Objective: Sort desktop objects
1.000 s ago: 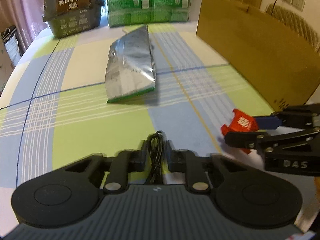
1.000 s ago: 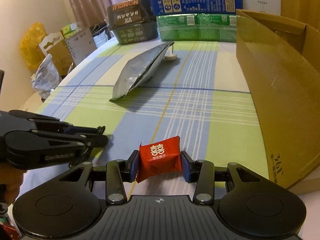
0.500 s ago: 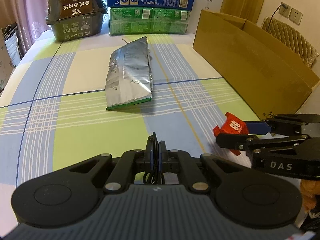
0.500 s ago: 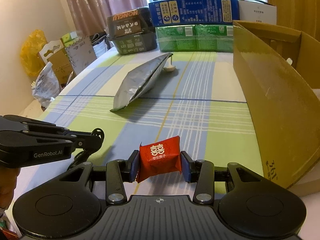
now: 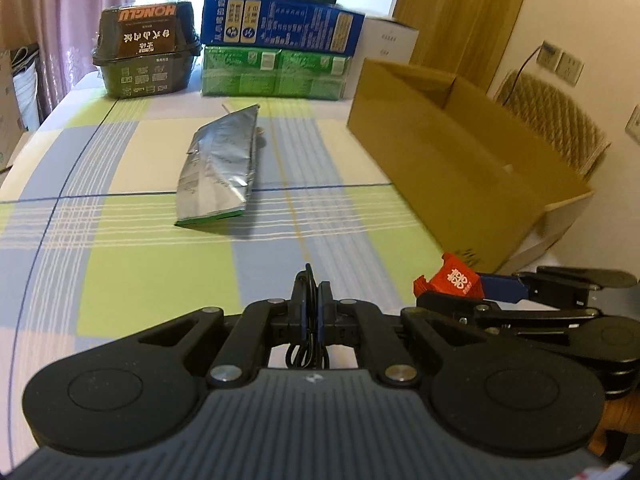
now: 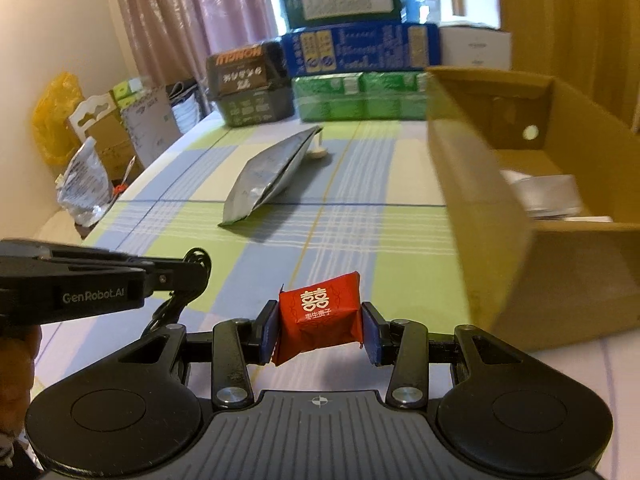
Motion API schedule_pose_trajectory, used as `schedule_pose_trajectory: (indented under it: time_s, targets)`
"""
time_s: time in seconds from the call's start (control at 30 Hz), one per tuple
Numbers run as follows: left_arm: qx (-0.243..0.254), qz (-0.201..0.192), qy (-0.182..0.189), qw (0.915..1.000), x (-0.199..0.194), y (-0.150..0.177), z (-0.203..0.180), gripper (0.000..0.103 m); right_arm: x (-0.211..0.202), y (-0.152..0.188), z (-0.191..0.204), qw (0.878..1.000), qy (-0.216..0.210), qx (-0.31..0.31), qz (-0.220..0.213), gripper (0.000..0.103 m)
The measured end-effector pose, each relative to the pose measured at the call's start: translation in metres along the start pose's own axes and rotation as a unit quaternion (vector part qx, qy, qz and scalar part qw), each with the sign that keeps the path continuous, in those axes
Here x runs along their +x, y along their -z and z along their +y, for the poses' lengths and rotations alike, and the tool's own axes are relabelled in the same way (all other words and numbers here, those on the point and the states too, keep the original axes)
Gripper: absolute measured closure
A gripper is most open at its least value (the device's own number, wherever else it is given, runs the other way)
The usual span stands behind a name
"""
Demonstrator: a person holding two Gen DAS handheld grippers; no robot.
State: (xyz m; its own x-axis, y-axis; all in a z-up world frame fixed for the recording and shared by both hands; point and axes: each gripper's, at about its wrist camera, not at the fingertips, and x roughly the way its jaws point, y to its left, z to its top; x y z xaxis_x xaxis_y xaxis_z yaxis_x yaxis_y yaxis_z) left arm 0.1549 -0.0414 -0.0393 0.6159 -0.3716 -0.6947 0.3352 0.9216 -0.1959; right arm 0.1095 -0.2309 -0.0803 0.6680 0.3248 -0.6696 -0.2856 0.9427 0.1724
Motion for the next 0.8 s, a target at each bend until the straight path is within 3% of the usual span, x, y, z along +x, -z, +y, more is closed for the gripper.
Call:
schedule_pose_trajectory:
  time_s: [0.4, 0.8]
  targets:
    - [0.002, -0.031, 0.024, 0.9992, -0.057, -0.002, -0.064, 0.101, -0.081, -0.005, -0.015, 0.999, 0.030, 0.021, -0.034, 0.063]
    - [0.041, -0.038, 0.052, 0.9971, -0.068, -0.011, -0.124, 0.101, -0.125, -0.008, -0.038, 0.996, 0.055, 0.030, -0.064, 0.063]
